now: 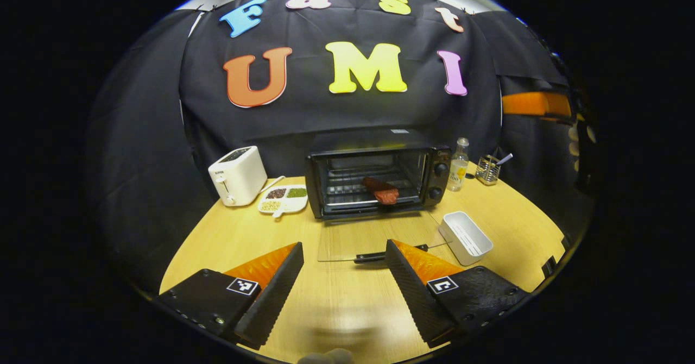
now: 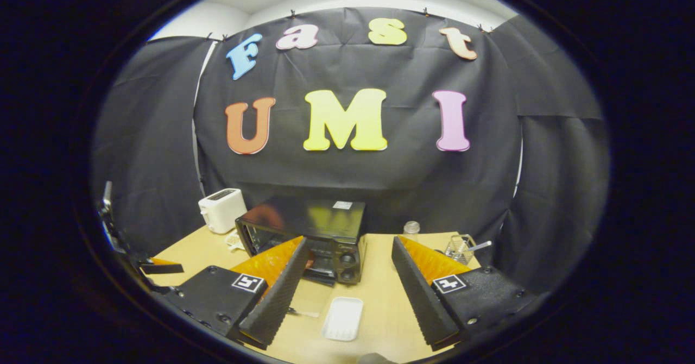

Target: Open the electric oven with the left hand, put the food in, and close the electric oven.

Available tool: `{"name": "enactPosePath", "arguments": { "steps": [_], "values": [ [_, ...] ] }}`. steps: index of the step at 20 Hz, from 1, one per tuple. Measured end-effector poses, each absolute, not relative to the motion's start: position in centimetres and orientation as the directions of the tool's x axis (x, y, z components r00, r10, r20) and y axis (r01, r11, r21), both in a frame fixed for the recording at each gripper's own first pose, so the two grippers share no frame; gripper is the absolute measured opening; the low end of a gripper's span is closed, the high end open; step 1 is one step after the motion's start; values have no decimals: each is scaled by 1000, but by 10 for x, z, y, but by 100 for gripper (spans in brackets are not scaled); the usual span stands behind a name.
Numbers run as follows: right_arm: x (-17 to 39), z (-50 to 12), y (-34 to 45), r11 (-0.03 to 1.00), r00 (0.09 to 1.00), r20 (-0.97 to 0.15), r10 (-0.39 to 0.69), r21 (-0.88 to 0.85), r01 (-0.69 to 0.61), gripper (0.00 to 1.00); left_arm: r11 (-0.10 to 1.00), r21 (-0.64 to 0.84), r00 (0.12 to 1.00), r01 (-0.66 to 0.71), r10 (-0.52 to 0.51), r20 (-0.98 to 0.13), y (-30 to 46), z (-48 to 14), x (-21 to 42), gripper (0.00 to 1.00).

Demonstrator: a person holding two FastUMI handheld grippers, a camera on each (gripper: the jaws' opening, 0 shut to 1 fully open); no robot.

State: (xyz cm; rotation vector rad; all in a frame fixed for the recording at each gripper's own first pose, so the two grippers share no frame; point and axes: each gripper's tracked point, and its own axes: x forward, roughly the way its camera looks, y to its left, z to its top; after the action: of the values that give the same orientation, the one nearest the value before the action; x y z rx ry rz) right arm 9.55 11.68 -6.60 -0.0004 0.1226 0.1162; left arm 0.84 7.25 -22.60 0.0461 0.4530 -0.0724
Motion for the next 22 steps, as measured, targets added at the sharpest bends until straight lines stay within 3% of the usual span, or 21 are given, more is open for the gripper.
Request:
{"name": "enactPosePath", "arguments": {
  "steps": [7, 11, 19, 22],
  "values": [
    [54, -69, 19, 987, 975, -151, 162, 22, -161, 97, 998, 48, 842, -28, 49, -537, 17, -271, -8, 97],
    [44, -74, -31, 989, 973, -184, 140, -12, -145, 98, 999, 6, 831, -48, 43, -554, -16, -290, -4, 96],
    [21, -67, -62, 999, 977, -211, -34, -38, 26, 98, 1000, -2, 798, 10, -9, -602, -11, -341, 38, 100],
    [18, -60, -59, 997, 972, -220, -76, 8, 80, 98, 999, -2, 794, 38, -32, -607, -5, -351, 48, 97]
  ]
}}
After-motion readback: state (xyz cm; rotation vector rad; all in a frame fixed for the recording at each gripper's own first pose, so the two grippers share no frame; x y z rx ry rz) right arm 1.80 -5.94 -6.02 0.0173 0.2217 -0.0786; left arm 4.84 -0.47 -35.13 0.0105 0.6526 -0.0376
